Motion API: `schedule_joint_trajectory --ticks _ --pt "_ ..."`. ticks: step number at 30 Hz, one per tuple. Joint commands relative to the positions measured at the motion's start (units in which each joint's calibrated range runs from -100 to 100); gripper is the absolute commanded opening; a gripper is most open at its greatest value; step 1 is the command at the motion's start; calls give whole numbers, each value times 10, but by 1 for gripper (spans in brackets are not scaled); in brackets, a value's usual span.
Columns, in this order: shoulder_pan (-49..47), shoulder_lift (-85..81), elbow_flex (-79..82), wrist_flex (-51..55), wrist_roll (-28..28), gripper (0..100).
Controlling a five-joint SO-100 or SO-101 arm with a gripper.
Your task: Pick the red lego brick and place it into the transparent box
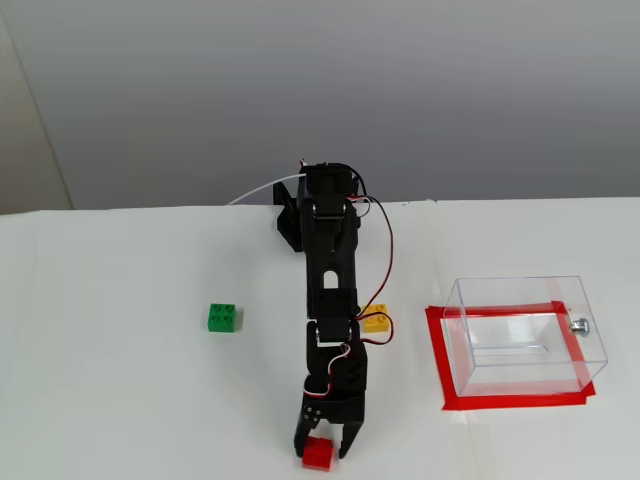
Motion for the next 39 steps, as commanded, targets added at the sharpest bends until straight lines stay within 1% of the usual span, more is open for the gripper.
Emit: schedule_joint_trajectory --ticks 1,11,23,39 --pt "7 -5 -18 0 -1 16" --pt "9 -19 -25 2 2 15" --pt "34 -116 -17 5 3 15" --pt "39 -302 -24 150 3 15"
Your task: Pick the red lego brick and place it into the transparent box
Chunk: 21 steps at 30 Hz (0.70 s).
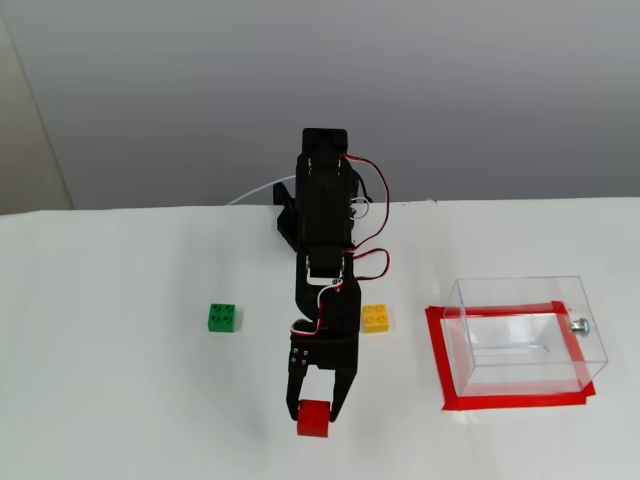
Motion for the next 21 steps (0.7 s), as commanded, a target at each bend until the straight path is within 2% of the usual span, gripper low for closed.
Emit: schedule_joint_trajectory --ticks 1,13,21 --pt "2 -67 -24 15 3 15" --pt "-8 -142 -25 14 5 15" --pt "-90 -180 -24 15 54 15"
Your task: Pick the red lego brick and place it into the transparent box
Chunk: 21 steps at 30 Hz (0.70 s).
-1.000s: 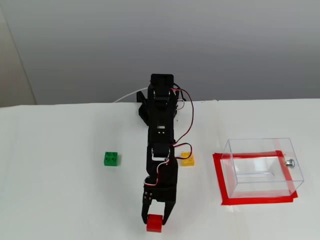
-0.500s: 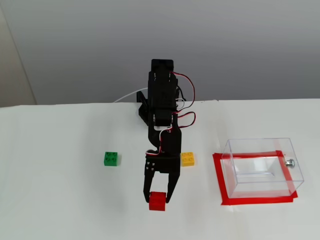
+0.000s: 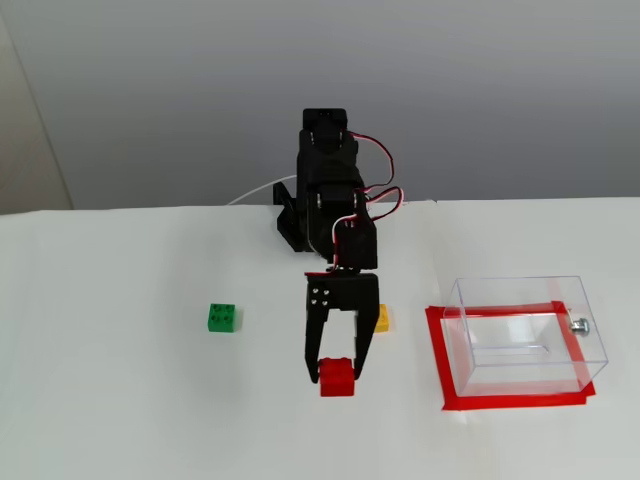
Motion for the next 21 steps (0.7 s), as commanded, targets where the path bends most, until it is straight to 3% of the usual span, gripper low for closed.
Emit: schedule_joint_trajectory --ticks 1,21 --pt "-44 -33 -25 3 15 15" --pt "-355 -38 -27 3 27 15"
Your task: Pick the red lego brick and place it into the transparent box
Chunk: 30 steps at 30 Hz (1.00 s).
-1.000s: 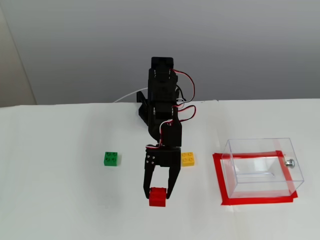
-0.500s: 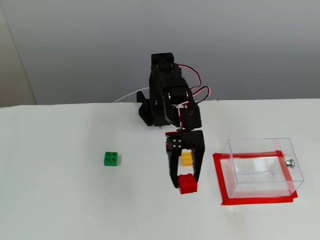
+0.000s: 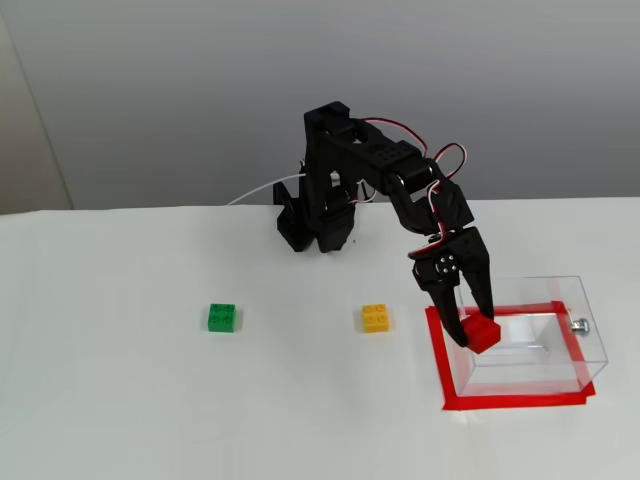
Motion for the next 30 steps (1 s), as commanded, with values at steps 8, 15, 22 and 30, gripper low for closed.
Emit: schedule_joint_trajectory --ticks 8,15,22,30 --pt "-132 -16 -24 3 -1 15" --pt "-202 33 -26 3 1 15" --pt "-237 83 -26 3 -3 15" --pt "-271 137 -27 -4 -3 15"
